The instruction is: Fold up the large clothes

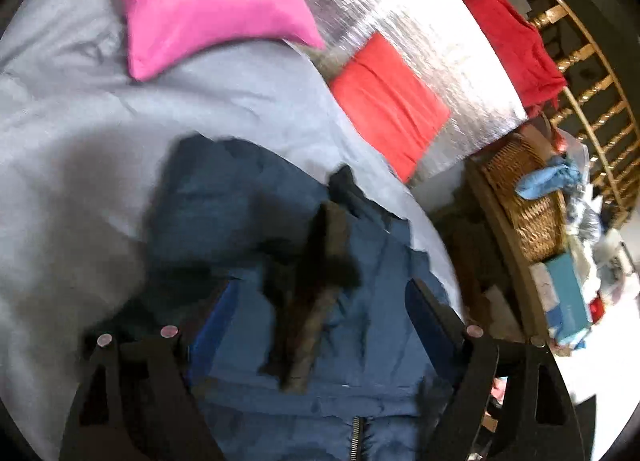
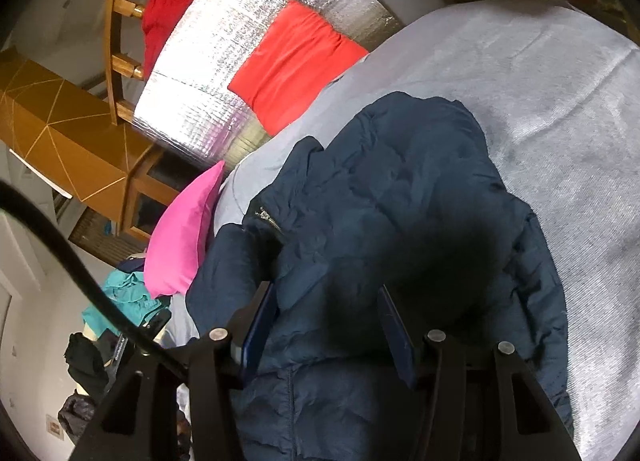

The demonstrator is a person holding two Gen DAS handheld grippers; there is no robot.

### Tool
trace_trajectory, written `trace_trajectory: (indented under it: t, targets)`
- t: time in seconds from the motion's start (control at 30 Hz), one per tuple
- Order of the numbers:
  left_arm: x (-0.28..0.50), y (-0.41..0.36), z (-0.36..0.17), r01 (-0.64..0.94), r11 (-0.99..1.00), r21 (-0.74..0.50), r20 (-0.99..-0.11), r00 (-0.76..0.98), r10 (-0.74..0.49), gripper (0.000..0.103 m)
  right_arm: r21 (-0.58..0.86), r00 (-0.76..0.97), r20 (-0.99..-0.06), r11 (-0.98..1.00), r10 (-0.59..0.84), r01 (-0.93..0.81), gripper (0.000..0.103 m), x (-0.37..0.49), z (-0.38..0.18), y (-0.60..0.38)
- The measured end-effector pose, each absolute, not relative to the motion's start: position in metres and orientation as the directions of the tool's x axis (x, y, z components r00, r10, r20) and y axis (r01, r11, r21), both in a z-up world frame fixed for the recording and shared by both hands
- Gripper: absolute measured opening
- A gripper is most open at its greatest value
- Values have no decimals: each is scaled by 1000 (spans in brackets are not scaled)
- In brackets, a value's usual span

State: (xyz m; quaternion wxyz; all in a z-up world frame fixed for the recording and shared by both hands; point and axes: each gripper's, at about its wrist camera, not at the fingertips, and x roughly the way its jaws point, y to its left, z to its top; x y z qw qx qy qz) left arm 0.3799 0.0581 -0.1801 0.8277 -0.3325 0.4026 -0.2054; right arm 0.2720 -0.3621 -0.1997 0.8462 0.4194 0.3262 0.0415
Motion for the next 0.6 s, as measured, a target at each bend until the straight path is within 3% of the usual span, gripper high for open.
trace_trajectory:
  t: [0.23,0.43,0.6]
  targets:
    - [383,21,-186,161,667,-727,-515,515,-685,84,731,783,-526,648,332,216,56,272,-202,-364]
    - [360,-10,-147,304,631,-714,-435,513,-740,84,735,793,-523,637,313,234,56,267,-202,-378]
    - [346,-51,-127,413,627,-660,-427,481,-766,84,750,810,-508,612,291,250,56,257,-199,-400]
